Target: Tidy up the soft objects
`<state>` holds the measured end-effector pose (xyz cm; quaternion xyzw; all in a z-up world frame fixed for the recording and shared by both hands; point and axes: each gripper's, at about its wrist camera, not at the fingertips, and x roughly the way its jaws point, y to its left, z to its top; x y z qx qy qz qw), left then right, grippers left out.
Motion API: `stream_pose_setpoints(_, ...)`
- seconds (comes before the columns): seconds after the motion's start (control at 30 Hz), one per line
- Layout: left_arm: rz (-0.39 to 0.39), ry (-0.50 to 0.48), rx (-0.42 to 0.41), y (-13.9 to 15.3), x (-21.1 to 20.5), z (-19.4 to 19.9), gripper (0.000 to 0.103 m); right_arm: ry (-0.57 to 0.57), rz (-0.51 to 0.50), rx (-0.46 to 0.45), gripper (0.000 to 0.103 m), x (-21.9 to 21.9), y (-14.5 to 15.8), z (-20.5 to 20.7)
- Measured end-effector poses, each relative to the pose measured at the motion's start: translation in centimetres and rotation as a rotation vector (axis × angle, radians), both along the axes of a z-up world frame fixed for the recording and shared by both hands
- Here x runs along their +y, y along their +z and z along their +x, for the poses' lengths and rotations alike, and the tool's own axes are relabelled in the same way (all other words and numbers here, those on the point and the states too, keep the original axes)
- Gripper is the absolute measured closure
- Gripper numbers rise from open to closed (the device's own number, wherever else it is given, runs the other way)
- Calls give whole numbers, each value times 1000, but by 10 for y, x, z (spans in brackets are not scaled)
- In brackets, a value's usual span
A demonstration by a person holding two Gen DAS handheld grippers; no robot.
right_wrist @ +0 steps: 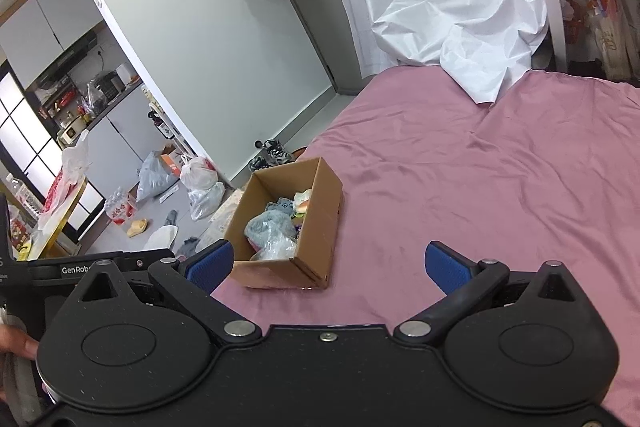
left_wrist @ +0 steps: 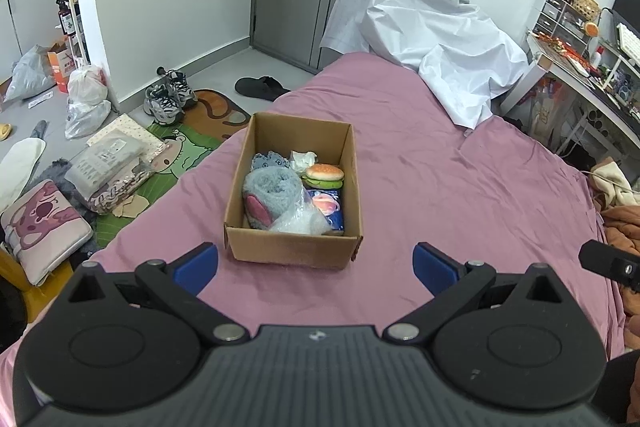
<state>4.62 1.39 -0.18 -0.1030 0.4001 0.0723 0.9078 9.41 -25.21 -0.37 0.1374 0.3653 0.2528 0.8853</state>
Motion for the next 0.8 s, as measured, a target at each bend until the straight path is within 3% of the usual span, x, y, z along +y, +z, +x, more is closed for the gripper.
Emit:
stream_pose_setpoints(0.37, 32, -11, -8, 9, -4, -20, 0, 3, -7, -39, 0, -2, 14, -34)
stream_pose_setpoints(0.8, 25, 2, -25, 20, 1, -34, 0, 48, -42, -14, 0, 17, 20, -45)
